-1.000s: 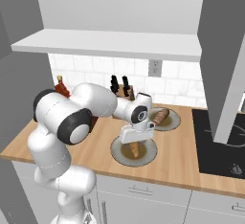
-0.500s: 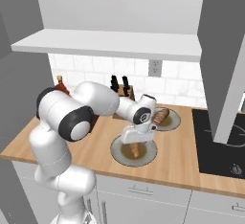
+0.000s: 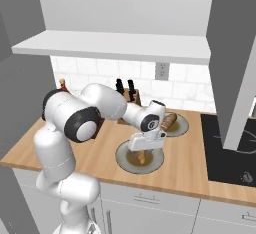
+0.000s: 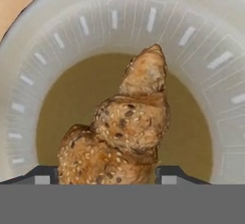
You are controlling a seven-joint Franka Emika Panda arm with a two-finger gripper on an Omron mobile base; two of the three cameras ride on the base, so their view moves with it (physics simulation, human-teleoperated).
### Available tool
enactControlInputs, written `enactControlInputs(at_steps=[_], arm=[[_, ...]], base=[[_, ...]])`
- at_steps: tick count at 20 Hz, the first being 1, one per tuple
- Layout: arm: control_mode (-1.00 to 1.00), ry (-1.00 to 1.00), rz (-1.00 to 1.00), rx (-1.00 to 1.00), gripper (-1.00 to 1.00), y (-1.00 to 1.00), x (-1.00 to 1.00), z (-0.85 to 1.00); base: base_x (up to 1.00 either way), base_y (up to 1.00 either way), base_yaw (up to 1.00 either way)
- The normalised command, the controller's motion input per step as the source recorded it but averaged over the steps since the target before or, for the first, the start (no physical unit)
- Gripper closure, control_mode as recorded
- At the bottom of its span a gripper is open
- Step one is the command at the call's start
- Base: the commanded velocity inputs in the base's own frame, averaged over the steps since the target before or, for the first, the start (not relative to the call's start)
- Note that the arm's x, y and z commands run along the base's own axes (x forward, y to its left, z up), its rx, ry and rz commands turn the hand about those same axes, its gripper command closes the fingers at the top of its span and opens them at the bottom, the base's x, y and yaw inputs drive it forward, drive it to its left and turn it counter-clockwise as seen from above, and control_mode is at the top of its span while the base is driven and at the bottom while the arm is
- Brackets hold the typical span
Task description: From the different types of pastries on the counter, select a croissant and place it on the cutting board. Then retrieve a jar of jam from the cabinet and place it alongside the croissant on the cutting board.
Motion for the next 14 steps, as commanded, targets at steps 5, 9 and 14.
enactControlInputs(at_steps=[5,9,14], arm=[[-1.00,-0.03,-0.04,0.01,1.00,0.00,0.00,0.46],[-1.00,0.00,-0.09,0.05,1.00,0.00,0.00,1.00],[-1.00,0.00,-0.13,0.06,1.00,0.11,0.00,0.95]], base=[[0.00,0.00,0.00],[0.00,0.00,0.00],[0.00,0.00,0.00]])
